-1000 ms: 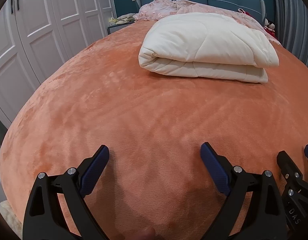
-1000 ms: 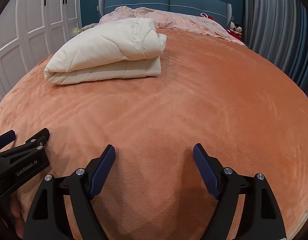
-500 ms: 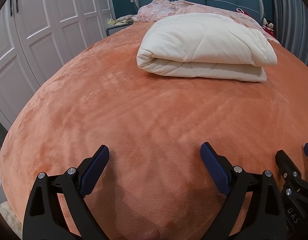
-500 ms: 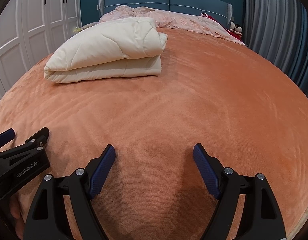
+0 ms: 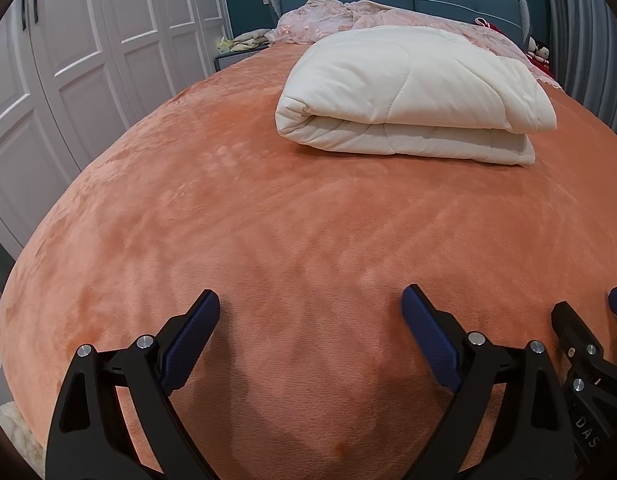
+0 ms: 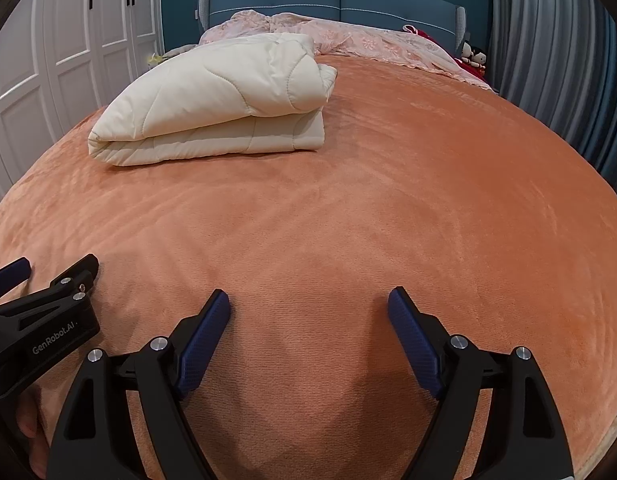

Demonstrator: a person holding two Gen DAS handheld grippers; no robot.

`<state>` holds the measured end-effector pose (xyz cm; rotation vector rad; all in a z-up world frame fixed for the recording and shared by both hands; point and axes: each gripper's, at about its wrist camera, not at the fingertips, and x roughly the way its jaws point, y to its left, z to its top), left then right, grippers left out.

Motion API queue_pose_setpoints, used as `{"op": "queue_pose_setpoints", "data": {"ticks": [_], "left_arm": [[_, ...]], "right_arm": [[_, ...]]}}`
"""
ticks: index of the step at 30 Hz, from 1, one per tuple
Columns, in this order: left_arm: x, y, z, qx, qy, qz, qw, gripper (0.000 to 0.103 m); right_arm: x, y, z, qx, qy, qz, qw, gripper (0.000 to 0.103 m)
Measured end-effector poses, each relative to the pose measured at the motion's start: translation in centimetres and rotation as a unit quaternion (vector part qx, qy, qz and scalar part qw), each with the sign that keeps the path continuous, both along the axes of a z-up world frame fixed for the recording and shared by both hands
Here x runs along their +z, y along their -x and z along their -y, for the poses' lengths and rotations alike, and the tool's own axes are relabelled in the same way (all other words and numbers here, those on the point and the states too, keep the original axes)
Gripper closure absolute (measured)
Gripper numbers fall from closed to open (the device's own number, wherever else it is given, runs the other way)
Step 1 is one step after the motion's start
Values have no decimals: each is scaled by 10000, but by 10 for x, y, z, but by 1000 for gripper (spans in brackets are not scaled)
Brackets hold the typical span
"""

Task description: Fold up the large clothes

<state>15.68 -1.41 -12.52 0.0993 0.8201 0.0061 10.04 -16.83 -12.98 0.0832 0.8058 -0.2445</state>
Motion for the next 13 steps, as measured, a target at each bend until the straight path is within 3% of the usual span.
{"op": "queue_pose_setpoints", "data": {"ticks": [13], "left_arm": [[0,1,1,16,-12,8,10000,13]], "right_arm": [[0,0,-1,-3,2,0,10000,24]]}}
